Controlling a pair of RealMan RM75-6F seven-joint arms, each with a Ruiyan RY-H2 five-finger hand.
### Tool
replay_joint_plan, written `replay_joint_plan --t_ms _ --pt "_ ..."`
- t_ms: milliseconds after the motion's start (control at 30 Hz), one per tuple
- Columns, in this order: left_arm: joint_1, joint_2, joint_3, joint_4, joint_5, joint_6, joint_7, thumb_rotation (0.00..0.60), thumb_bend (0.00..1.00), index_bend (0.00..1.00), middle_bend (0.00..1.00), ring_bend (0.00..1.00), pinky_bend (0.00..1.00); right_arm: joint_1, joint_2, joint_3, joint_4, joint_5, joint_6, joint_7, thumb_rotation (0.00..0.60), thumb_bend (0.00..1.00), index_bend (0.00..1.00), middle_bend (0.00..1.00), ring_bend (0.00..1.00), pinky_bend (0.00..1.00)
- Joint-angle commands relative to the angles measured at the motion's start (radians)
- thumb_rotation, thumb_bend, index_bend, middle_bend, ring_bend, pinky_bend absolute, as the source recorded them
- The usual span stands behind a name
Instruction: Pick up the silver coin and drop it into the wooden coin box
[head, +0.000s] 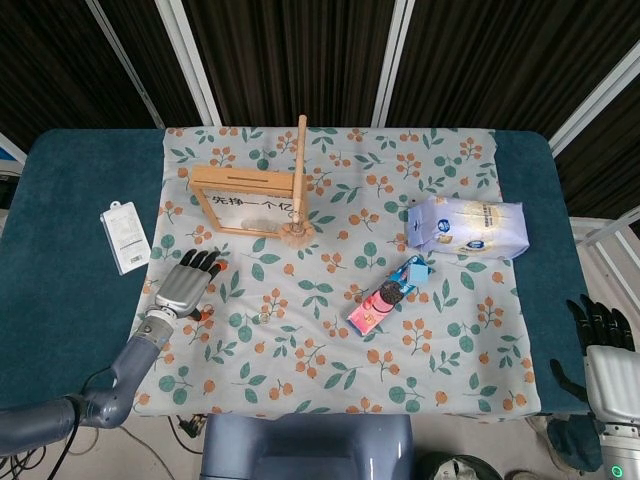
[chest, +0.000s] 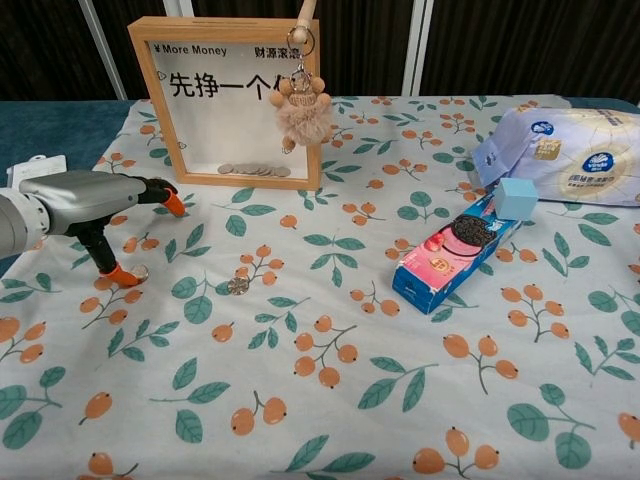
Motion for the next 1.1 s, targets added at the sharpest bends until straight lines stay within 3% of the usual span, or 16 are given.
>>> replay_joint_plan --t_ms 33,333,867,1100 --pt "0.0 -0.002 0.006 0.002 0.004 0.001 -0.001 0.6 0.07 0.23 0.0 0.0 0.02 0.0 0.0 0.001 0.0 0.001 0.001 0.001 0.6 0.37 0.1 0.05 0.0 0.0" --pt "0.004 -0.011 0.02 0.012 0.055 0.037 -0.011 0.6 0.13 0.48 0.03 0.0 0.02 0.0 0.0 0.002 0.0 0.003 0.0 0.0 0.6 0.37 0.1 0.05 0.0 0.0" --pt "-0.007 -0.006 0.037 -0.008 -0.014 0.029 0.075 0.6 0.16 0.53 0.03 0.0 0.02 0.0 0.007 0.004 -0.01 0.018 -0.008 -0.003 0.6 0.37 0.1 0.05 0.0 0.0" --pt "-0.01 -0.004 0.041 -0.015 -0.025 0.03 0.083 0.6 0.37 0.6 0.04 0.0 0.02 0.0 0.007 0.004 -0.012 0.022 -0.01 -0.002 0.6 0.37 0.1 0.05 0.0 0.0"
